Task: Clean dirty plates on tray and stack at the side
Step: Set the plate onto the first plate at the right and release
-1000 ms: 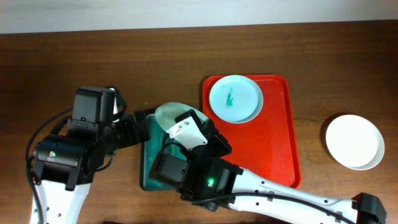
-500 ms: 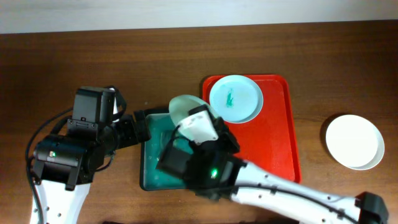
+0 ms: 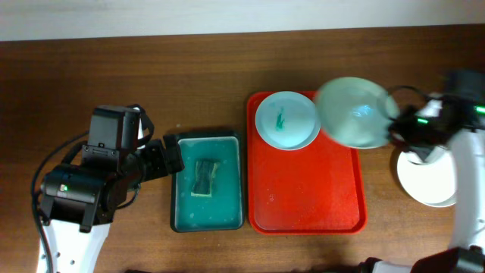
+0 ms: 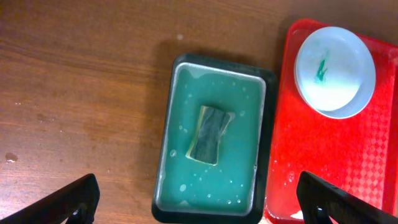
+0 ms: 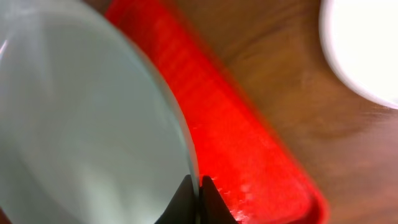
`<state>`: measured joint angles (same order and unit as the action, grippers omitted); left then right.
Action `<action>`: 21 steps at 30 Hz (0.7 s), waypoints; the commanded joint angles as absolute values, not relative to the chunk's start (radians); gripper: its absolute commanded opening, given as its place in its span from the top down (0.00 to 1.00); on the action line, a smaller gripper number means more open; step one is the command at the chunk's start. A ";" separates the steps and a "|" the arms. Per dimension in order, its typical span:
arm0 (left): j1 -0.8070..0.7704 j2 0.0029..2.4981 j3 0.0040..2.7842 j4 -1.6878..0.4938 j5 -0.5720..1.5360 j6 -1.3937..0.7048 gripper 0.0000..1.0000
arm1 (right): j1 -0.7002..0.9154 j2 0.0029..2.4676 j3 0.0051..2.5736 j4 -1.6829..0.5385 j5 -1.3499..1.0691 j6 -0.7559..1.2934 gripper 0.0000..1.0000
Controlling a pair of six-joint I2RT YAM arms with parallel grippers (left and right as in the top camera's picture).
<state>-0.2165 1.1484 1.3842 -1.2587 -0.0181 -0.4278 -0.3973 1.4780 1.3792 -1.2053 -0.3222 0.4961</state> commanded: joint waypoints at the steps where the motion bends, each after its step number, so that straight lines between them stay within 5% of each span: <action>1: -0.213 1.146 1.396 -1.259 -0.022 -0.421 0.01 | -0.691 1.467 1.382 -1.227 -0.311 0.400 0.96; 6: -0.213 1.146 1.396 -1.259 -0.022 -0.421 0.00 | -0.984 1.483 1.217 -1.081 -0.168 0.477 0.96; 13: -0.213 1.146 1.396 -1.259 -0.022 -0.422 0.01 | -0.989 1.546 0.991 -0.865 -0.099 0.480 0.96; 14: -0.213 1.146 1.396 -1.259 -0.022 -0.422 0.01 | -0.989 1.546 0.990 -0.860 -0.101 0.480 0.94; 16: -0.213 1.146 1.396 -1.259 -0.022 -0.421 0.01 | -0.989 1.545 0.994 -0.882 -0.130 0.479 0.65; 17: -0.213 1.146 1.396 -1.259 -0.022 -0.422 0.01 | -0.989 1.533 0.996 -0.899 -0.272 0.426 0.60; 21: -0.213 1.146 1.396 -1.259 -0.022 -0.422 0.00 | -0.888 1.346 0.996 -1.007 -0.561 0.210 0.61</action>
<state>-0.2165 1.1481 1.3842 -1.2598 -0.0181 -0.4278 -0.9722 1.4979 0.9943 -0.9607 -0.3744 0.3580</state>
